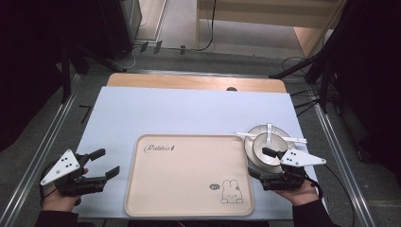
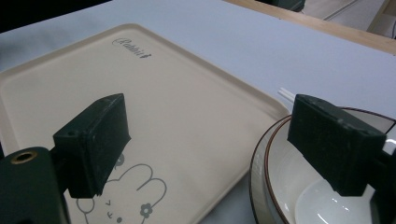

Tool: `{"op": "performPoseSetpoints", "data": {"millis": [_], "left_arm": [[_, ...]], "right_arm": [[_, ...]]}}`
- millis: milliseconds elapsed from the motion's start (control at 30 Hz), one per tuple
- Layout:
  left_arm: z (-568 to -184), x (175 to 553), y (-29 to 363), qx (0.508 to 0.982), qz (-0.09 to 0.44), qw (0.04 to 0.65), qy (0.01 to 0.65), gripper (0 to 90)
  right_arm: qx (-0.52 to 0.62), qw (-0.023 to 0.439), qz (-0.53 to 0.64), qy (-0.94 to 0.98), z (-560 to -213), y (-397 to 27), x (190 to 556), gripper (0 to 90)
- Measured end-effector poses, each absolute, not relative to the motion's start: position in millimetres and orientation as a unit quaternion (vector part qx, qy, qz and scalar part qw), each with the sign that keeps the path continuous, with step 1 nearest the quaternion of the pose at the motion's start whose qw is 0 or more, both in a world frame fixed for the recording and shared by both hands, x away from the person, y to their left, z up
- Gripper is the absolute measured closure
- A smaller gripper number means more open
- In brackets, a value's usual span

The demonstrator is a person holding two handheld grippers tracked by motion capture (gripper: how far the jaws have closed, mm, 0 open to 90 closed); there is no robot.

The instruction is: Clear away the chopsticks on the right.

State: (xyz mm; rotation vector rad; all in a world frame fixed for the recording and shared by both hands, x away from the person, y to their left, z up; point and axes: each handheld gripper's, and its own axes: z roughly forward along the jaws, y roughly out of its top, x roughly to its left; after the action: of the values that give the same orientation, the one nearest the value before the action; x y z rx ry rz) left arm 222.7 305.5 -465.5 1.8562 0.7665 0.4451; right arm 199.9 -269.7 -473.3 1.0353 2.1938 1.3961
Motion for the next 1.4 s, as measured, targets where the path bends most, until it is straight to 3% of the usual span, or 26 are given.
{"op": "performPoseSetpoints", "data": {"millis": [467,867,1400], "left_arm": [[-465.4,223.5,303.8,0.776,0.186,0.513,0.315,20.5],[-465.2,223.1,304.4,0.776,0.187,0.51,0.319,20.5],[-463.7,222.9,304.0,0.768,0.194,0.519,0.321,18.5]], "right_arm": [[0.362,0.157,0.496,0.773,-475.1,-270.3,201.6,15.5],[0.361,0.148,0.497,0.775,-473.7,-275.2,205.7,27.8],[0.364,0.147,0.487,0.78,-473.9,-276.5,207.0,29.0]]}}
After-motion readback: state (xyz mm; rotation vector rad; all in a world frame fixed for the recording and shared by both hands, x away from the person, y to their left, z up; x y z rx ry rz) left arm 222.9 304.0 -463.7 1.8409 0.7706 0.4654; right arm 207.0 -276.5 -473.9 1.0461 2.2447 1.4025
